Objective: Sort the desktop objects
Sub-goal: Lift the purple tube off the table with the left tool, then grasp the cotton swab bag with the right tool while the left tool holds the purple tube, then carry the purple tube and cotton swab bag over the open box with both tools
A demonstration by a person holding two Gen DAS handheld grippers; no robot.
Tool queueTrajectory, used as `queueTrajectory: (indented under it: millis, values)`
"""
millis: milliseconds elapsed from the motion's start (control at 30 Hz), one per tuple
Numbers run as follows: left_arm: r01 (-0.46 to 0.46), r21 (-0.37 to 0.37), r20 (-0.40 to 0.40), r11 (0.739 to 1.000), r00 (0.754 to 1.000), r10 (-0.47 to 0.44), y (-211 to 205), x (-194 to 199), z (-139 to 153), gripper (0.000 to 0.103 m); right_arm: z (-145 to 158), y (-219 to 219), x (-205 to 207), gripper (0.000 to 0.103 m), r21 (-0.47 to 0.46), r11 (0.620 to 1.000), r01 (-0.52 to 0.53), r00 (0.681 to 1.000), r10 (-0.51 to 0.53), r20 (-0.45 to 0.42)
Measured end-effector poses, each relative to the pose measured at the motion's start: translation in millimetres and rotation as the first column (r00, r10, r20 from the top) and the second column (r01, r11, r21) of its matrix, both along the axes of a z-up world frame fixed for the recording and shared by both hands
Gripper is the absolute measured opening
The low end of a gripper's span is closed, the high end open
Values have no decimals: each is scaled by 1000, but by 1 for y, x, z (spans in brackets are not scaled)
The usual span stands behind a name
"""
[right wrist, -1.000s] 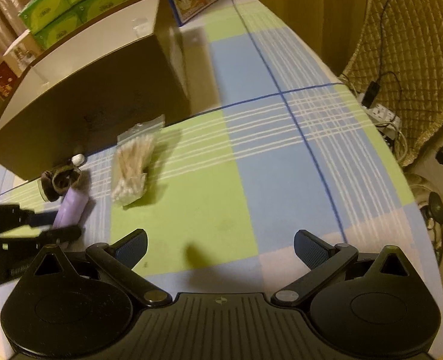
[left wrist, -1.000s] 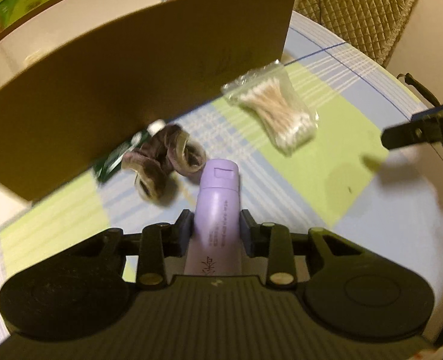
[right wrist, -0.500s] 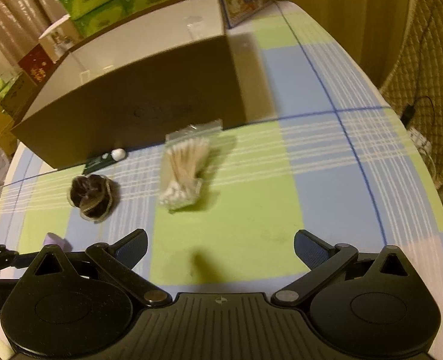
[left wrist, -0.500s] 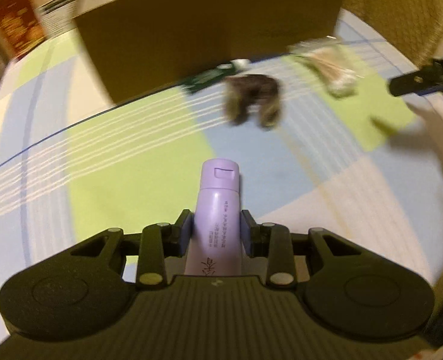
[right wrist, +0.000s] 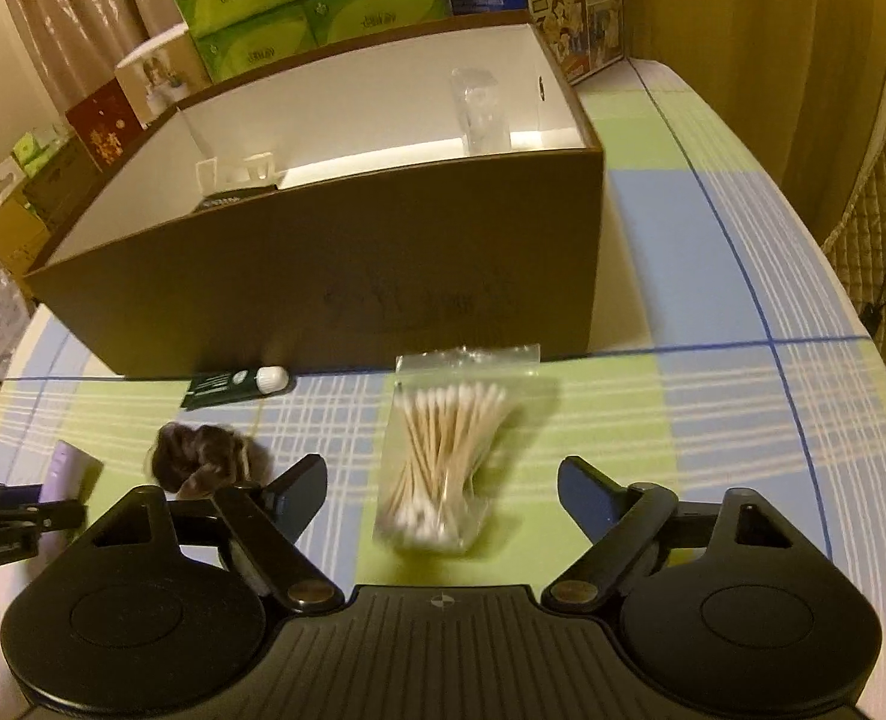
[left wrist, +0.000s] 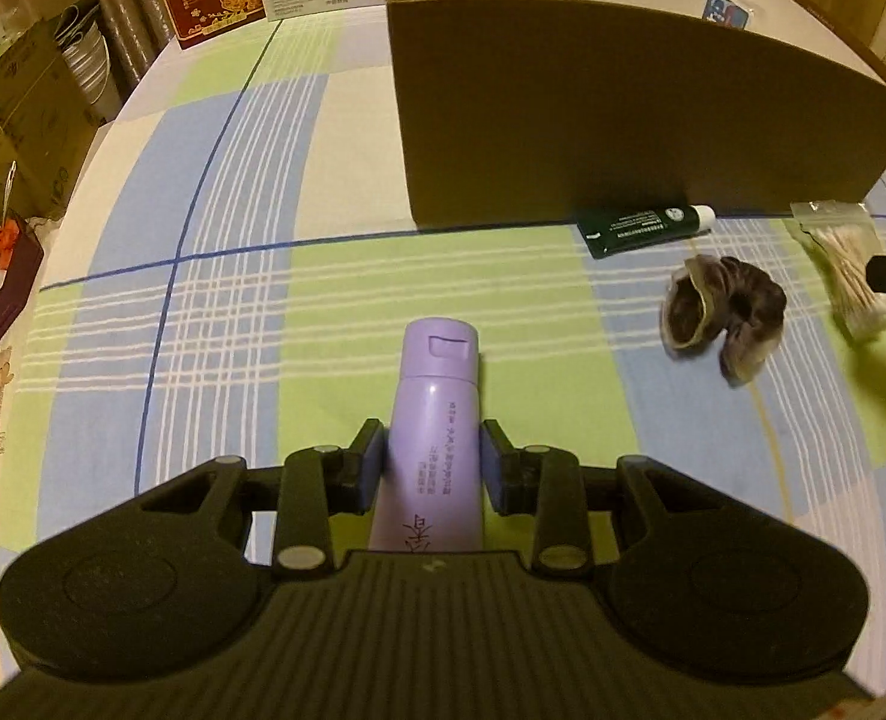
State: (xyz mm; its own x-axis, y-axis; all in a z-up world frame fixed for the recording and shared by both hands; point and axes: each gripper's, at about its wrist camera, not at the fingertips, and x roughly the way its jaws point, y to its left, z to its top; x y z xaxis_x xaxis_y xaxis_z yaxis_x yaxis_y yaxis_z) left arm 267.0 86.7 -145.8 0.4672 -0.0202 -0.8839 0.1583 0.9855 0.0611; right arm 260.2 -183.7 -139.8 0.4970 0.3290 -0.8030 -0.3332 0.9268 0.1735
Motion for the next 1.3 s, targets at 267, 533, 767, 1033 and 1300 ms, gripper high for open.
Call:
queueTrajectory:
  millis: [267, 533, 767, 1033, 1300]
  values:
    - [4, 7, -2, 1000, 1000, -4, -5, 11, -3, 29, -22, 11, 14, 75, -47, 999, -17, 1000, 17, -8]
    - [11, -2, 1, 1000, 1000, -11, -4, 10, -3, 29, -30, 13, 14, 32, -90, 992, -92, 996, 93, 4]
    - [24, -54, -32, 998, 999, -25, 1, -9, -3, 29, -26, -4, -19, 28, -46, 986, -163, 986, 162, -24]
    - [78, -37, -59, 996, 995, -80, -10, -40, -2, 29, -21, -16, -61, 29, -59, 983, -175, 984, 173, -44]
    - [52, -26, -58, 998, 997, -53, -10, -36, -3, 43, -23, -8, -63, 52, -124, 978, -167, 986, 164, -33]
